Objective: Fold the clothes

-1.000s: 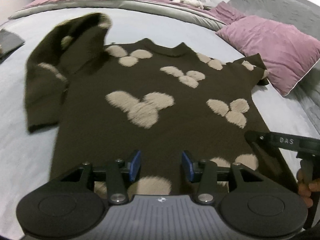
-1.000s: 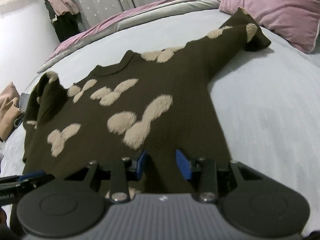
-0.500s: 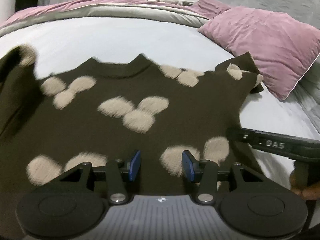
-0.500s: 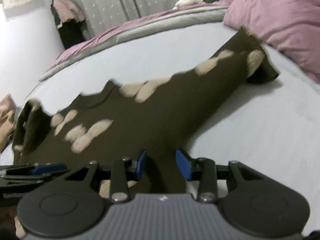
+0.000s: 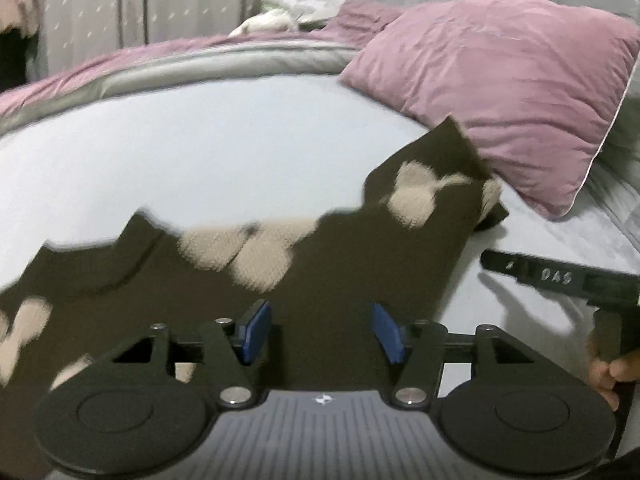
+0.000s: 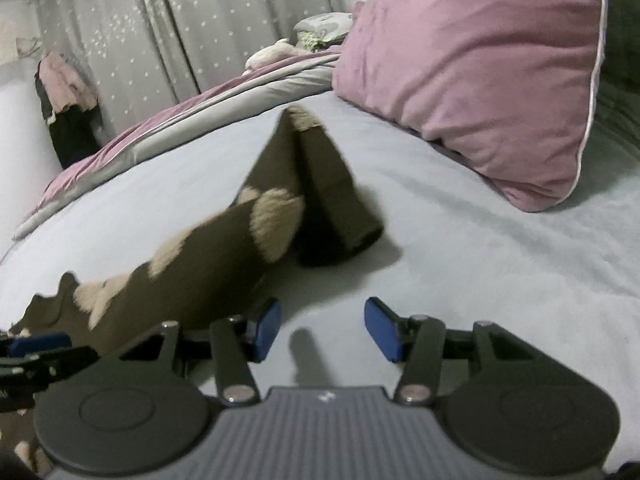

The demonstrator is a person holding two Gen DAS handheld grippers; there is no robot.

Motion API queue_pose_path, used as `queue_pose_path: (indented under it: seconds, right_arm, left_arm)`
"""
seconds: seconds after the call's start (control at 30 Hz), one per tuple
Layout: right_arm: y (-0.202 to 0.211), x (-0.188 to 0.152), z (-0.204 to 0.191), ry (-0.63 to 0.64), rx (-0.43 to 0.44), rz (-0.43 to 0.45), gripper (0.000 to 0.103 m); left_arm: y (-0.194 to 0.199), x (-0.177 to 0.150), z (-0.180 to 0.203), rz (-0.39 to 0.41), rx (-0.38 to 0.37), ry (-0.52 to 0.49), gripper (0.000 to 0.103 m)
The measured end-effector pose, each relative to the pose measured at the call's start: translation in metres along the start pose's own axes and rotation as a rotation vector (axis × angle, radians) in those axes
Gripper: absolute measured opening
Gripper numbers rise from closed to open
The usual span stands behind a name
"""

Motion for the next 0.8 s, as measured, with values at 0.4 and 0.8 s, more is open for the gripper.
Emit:
queue_pose_path:
  seconds: [0.4,0.8]
  right_arm:
    - [-0.038,0.022,0.014,-0.059,0.048,0.044,0.056]
    - [-0.038,0.045,0.057,-0.209,0.204,0.107,0.009]
  left_arm:
    - [-0.054,0.030,0.048,0.049,-0.027,-0.174,0.068]
    - [-0.075,0.043,0.081,0.088,-0.006,-0.318,0.065]
Point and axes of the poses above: each gripper's, at about its wrist camera, not at the fingertips, and y roughly against the way its jaws point, z to its right, x to its top, the point moved 1 cm from there along -y, roughly the way its jaws point, and after that the axes turned 10 degrees about -x, right-handed, at the moved point
